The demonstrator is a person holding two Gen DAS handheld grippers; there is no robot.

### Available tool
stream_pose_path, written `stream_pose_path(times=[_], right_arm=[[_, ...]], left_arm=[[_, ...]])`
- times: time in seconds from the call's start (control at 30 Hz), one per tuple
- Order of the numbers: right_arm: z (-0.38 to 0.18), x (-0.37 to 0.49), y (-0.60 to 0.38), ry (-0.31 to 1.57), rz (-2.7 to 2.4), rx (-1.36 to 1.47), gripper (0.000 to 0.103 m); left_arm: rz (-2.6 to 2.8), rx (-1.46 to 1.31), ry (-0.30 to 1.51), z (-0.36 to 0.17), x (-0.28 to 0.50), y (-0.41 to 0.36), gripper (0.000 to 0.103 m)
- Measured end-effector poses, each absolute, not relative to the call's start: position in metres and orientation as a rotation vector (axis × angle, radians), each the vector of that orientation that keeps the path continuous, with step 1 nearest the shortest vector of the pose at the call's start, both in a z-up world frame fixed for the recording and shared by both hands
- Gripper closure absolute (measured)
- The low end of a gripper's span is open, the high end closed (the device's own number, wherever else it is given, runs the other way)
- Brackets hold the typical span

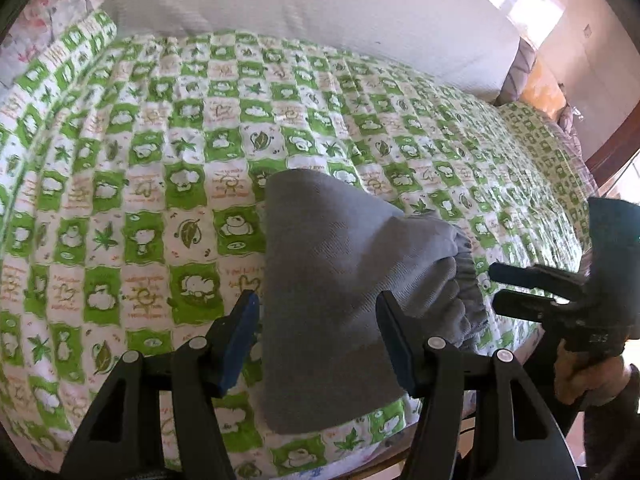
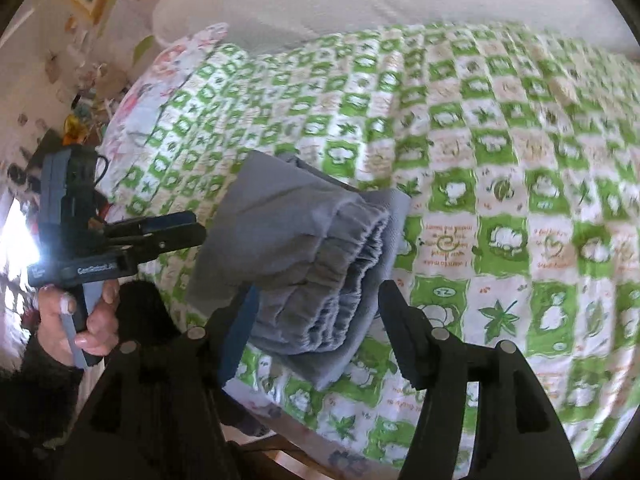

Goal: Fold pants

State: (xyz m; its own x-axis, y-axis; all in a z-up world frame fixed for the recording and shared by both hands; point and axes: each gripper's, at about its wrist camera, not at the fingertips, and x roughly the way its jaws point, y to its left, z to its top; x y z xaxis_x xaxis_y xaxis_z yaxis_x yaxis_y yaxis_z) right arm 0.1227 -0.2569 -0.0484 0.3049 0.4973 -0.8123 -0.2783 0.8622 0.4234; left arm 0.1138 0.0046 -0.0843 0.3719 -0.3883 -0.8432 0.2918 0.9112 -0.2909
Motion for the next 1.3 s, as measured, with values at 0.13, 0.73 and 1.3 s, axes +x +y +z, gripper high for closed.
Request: stream_pose_path(times=[0.13,0.73,1.3], right_arm=[[-0.066,0.132,-0.260,1.181,0.487,0.269,0.040],[-0.077,0.142,-0.240,1.152,0.554,0.270,0.069],[-0.032,0.232,-0.181,1.030,0.634,0.225,0.070]], left_arm=[[-0.459,-0.131,1.146,-0.096,0.124,0.003,0.042],[-0.500,-0.300,1.187,-0.122,0.135,0.010,0.060],[-0.323,-0.190,0.988,-0.051,0.198,0.041,0.064]])
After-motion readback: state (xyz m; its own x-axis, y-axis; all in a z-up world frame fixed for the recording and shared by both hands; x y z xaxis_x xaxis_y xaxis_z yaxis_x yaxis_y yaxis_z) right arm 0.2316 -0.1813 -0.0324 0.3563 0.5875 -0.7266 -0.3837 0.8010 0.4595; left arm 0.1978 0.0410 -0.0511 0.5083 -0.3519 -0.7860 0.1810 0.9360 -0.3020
